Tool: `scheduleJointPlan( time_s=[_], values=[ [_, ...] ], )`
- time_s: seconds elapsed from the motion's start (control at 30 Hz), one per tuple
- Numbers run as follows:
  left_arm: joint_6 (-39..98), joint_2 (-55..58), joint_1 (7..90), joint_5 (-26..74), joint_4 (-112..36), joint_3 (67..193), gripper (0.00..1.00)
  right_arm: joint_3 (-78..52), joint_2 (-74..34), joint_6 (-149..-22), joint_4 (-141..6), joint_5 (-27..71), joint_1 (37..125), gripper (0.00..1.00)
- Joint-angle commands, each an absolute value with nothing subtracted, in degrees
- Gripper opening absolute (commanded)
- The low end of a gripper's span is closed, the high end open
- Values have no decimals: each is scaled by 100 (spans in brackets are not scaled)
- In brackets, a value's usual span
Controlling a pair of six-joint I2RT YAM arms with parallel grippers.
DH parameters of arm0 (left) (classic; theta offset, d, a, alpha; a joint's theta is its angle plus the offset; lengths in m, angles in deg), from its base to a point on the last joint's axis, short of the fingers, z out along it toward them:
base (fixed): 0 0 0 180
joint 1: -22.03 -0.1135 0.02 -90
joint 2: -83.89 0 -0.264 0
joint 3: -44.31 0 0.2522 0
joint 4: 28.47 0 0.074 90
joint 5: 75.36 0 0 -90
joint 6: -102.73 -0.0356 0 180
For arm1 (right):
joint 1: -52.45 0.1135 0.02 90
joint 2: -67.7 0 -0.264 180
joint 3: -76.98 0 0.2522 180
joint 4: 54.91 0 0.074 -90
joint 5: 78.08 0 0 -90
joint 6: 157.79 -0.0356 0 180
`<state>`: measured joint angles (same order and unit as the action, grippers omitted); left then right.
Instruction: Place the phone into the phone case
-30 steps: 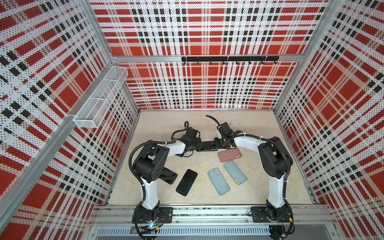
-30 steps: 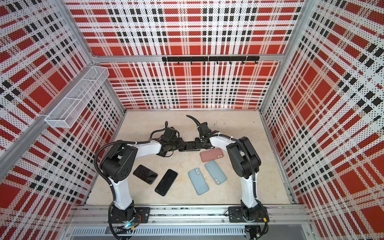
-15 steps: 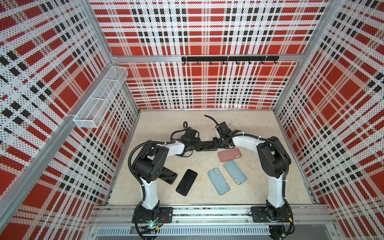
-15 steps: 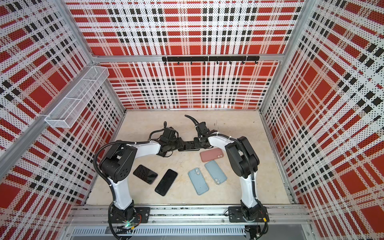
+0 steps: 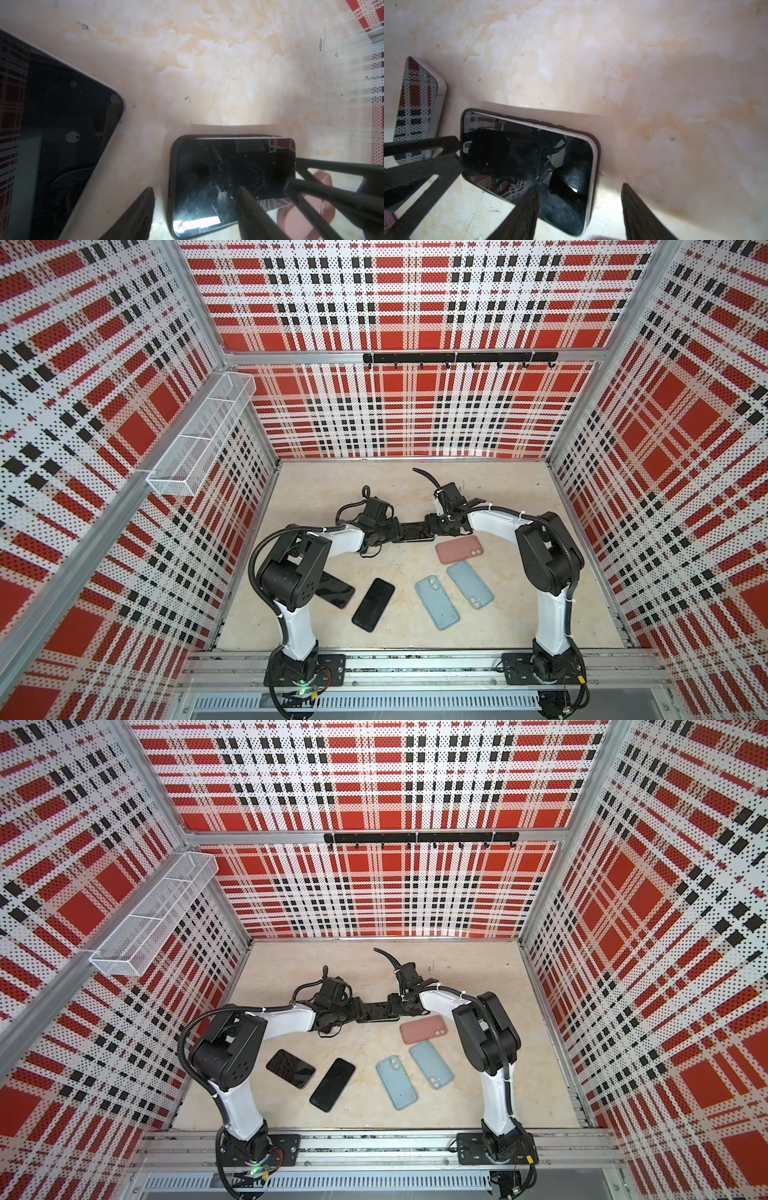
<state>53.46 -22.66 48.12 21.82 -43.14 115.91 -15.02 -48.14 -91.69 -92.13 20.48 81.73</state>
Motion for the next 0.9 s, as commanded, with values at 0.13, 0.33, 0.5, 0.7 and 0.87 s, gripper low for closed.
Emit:
scheduleJointPlan(
  time_s=[0.13, 0.33, 0.5, 0.7, 0.87],
  values=[
    [5422, -2153, 4770, 2449, -4291, 11417, 65, -1077, -4676, -9432, -8482, 3258, 7879, 69],
    [5464, -2235, 4791, 2750, -3962, 11357, 65, -1049, -4877, -9544, -8230, 3878, 7812, 71],
    [5540, -2245, 4802, 2930, -3660, 11263, 65, -932, -4985, -9691, -7950, 4195, 7795, 71],
    [5646, -2142, 4796, 2938, -3332, 11020, 65, -701, -4908, -9846, -7373, 4796, 7717, 71],
    [5711, -2123, 4764, 2978, -3191, 10874, 65, -423, -4678, -9996, -6703, 5307, 7644, 71]
  ],
)
